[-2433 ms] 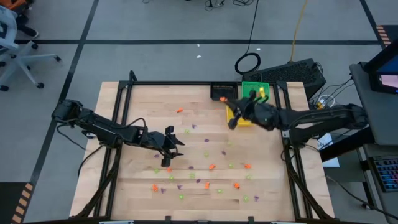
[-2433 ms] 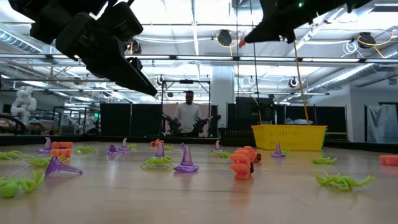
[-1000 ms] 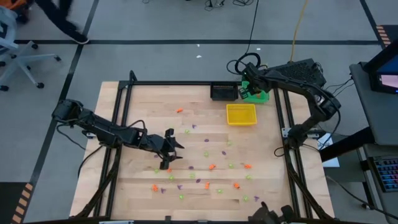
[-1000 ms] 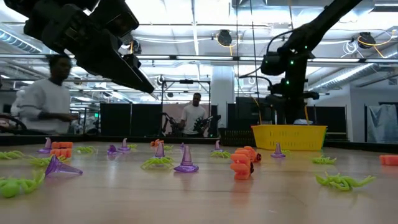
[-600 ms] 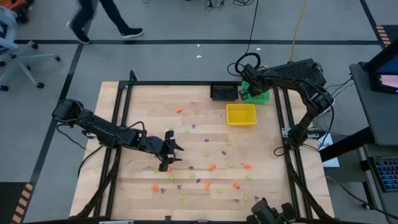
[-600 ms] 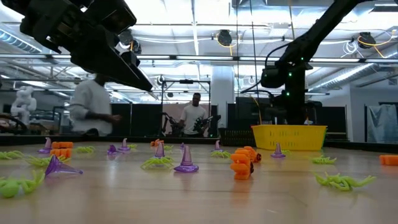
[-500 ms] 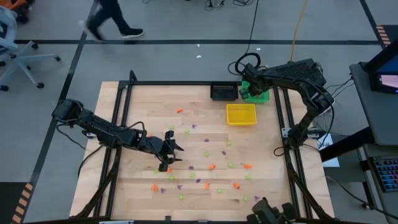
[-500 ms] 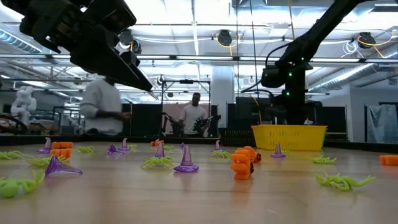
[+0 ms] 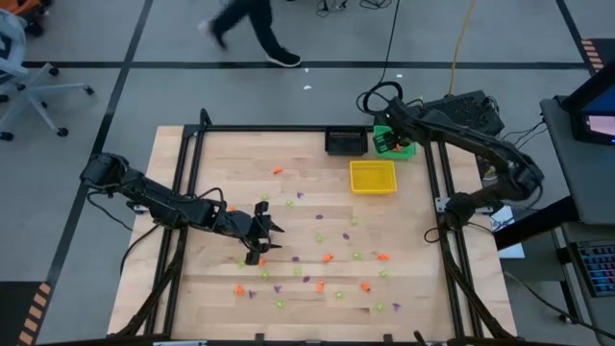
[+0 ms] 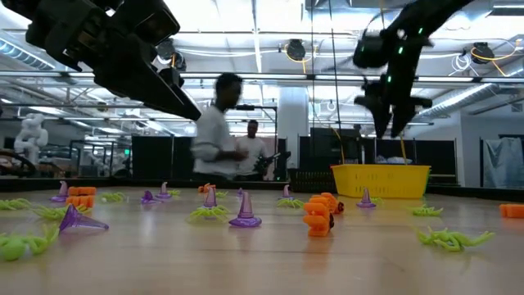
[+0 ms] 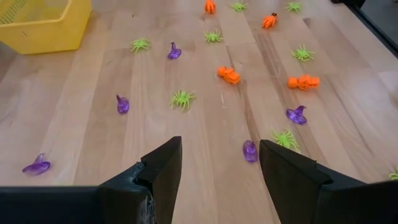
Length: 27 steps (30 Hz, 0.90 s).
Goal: Sort Halloween decoration
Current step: Put the violet witch hat toy into the yellow basket
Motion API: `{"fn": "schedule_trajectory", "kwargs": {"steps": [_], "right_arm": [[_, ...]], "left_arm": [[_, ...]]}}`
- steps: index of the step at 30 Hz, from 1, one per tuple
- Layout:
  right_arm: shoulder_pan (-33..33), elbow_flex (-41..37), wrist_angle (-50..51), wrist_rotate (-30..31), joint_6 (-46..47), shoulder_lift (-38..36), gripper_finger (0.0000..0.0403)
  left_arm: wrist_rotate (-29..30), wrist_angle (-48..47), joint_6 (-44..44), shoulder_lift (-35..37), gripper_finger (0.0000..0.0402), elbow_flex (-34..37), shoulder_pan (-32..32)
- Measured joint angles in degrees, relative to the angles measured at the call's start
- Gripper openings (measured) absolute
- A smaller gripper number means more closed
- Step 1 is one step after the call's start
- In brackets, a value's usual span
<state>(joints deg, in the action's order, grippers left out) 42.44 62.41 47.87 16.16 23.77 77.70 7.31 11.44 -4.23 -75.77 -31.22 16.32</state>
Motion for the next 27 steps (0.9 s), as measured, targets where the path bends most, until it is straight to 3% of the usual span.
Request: {"fn": "schedule_trajectory", "kwargs": {"steps": [11, 20, 27], "right_arm": [[-22.7, 0.0, -0.6, 0.5, 5.6, -10.8, 0.0185], [-42.9, -1.4, -7.0, 10.1, 8.3, -10.6, 0.0185], [-54.2, -7.9, -20.9, 15.6, 6.2, -10.6, 0.0185]], "left_arm": [[3.6, -0.8, 0.1, 0.0, 0.0215, 0.0, -0.2], [6.9, -5.3, -1.2, 0.0, 0.0215, 0.0, -0.2], [7.1, -5.5, -1.5, 0.0, 0.0215, 0.0, -0.2]]}}
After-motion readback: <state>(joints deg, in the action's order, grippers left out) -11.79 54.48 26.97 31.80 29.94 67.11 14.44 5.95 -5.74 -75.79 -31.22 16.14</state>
